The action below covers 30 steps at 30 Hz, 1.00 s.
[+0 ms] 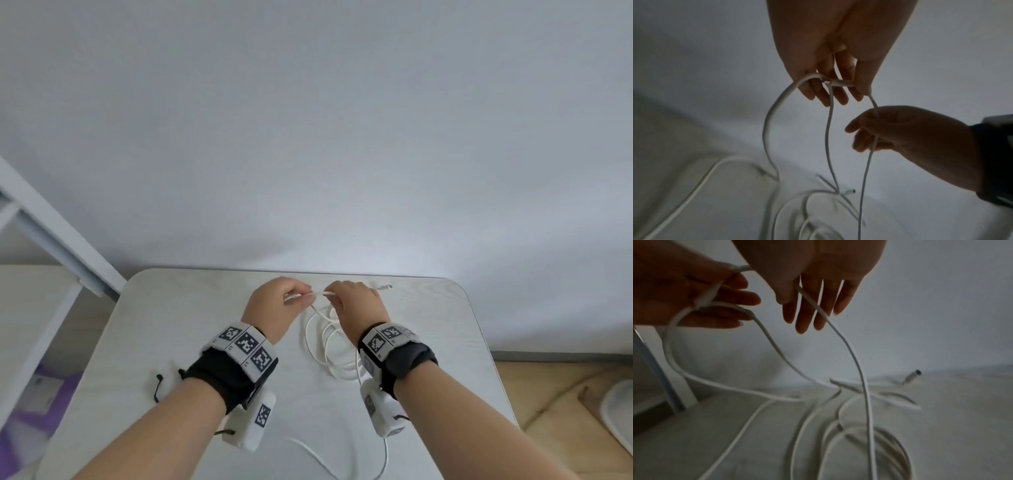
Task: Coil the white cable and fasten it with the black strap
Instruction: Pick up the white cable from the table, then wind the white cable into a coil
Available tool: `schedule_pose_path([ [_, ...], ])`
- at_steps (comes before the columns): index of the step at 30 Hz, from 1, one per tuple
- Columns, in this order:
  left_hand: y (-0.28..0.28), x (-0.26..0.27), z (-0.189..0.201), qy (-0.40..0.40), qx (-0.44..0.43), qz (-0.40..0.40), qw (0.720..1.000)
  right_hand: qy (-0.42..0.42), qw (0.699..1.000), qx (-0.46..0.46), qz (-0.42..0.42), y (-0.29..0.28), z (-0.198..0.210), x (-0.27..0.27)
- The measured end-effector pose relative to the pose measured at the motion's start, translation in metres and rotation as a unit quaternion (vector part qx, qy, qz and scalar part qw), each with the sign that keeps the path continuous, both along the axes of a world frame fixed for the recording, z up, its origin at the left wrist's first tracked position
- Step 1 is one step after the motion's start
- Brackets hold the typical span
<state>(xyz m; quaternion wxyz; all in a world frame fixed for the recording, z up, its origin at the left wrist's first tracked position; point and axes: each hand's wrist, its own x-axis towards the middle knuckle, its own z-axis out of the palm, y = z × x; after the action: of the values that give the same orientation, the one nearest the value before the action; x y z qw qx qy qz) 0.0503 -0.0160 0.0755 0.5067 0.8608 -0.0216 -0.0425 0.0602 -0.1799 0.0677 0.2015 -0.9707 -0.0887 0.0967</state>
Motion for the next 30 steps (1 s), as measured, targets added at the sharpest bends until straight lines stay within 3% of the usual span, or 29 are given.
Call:
schedule_pose_path([
  [7, 0.013, 0.012, 0.074, -0.086, 0.061, -0.023, 0.994, -0.061, 0.992, 0.113, -0.006, 0.006, 0.094, 0.016],
  [11, 0.008, 0.01, 0.121, 0.003, -0.1, -0.065, 0.993, -0.111, 0.982, 0.15, -0.007, 0.01, 0.132, 0.019],
  [13, 0.008, 0.008, 0.15, 0.045, -0.2, -0.094, 0.974, -0.141, 0.975, 0.173, -0.004, 0.012, 0.154, 0.02],
  [17, 0.011, 0.002, 0.201, 0.11, -0.369, -0.15, 0.911, -0.184, 0.955, 0.232, 0.015, 0.019, 0.189, 0.02],
  [20, 0.012, -0.002, 0.228, 0.12, -0.454, -0.178, 0.865, -0.185, 0.932, 0.309, 0.025, 0.027, 0.206, 0.018],
  [24, 0.024, -0.002, 0.263, 0.102, -0.587, -0.187, 0.781, -0.142, 0.924, 0.356, 0.008, 0.026, 0.211, 0.017],
  [26, 0.033, -0.002, 0.281, 0.067, -0.612, -0.178, 0.768, -0.119, 0.924, 0.363, 0.008, 0.022, 0.207, 0.017],
  [30, 0.05, -0.002, 0.308, -0.04, -0.598, -0.167, 0.783, -0.081, 0.921, 0.381, 0.023, 0.013, 0.197, 0.014],
])
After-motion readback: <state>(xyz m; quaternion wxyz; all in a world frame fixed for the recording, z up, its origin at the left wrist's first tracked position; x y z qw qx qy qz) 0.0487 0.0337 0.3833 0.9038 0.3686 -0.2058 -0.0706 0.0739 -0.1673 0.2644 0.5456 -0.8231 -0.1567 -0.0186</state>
